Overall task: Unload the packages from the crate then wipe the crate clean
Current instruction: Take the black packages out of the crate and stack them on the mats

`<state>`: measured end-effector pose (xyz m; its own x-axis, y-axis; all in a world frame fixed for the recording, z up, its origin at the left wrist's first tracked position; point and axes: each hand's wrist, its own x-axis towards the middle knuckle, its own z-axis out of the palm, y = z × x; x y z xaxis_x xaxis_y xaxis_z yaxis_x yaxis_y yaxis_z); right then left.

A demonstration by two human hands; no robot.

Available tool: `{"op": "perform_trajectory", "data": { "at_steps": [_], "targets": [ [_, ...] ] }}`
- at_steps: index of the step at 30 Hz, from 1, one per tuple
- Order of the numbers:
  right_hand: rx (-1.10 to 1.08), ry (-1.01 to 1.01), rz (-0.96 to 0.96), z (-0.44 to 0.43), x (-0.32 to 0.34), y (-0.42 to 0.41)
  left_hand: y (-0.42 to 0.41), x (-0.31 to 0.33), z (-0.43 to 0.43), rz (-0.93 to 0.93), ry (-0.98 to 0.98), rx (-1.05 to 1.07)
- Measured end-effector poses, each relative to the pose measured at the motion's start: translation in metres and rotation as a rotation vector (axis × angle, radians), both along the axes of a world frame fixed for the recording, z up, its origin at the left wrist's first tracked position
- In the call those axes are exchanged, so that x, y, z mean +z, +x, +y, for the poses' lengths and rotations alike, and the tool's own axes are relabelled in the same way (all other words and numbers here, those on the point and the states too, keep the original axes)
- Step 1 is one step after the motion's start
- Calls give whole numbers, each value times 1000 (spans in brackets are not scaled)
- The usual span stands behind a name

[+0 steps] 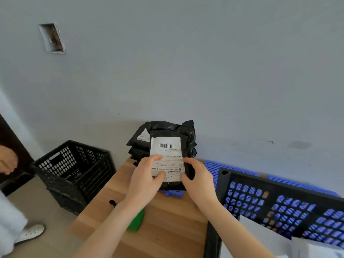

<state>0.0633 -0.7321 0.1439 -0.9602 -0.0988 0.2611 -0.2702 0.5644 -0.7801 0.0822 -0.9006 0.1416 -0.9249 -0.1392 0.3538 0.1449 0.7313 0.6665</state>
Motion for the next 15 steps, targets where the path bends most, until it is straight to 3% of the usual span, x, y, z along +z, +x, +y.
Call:
{"op": "perform_trajectory", "data": {
  "at_steps": [15],
  "targets": [
    [-54,126,-181,-40,-39,-126,-153,-49,-45,-119,9,-164]
  ]
}}
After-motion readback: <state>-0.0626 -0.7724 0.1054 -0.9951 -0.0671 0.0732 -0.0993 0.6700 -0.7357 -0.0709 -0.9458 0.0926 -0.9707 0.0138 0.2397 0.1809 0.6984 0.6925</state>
